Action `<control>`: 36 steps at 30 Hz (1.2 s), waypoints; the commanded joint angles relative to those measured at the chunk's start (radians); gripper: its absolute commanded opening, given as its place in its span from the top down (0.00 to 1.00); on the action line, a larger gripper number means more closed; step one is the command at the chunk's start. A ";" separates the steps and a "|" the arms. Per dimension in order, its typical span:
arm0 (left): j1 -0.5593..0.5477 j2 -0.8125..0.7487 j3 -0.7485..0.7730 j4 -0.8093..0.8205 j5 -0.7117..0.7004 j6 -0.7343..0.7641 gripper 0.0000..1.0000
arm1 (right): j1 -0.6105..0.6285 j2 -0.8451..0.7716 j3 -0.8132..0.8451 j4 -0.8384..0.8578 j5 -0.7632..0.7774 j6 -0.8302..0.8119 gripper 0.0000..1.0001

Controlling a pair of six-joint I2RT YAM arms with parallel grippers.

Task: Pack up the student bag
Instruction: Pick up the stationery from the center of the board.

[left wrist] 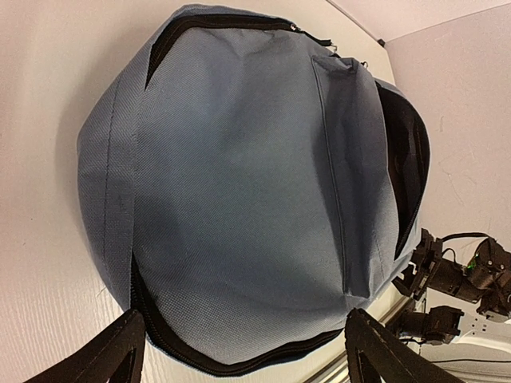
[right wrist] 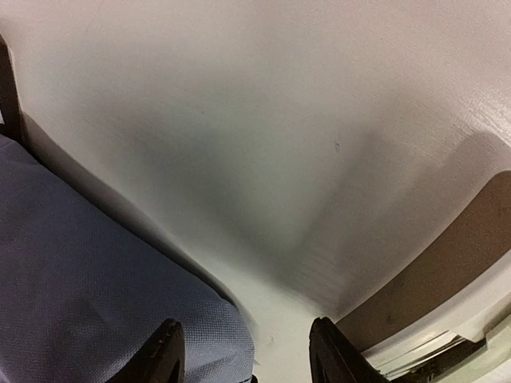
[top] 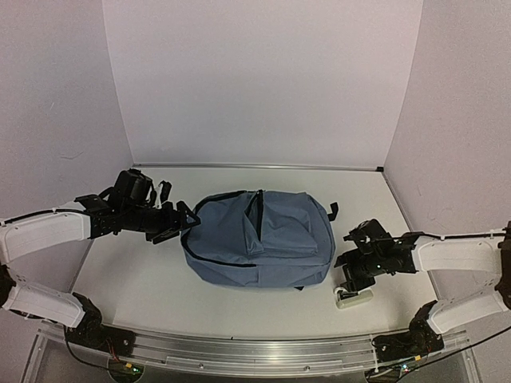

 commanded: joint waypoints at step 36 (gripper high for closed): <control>0.004 0.004 0.003 0.037 0.007 0.017 0.14 | 0.000 -0.092 0.005 -0.201 -0.036 -0.003 0.49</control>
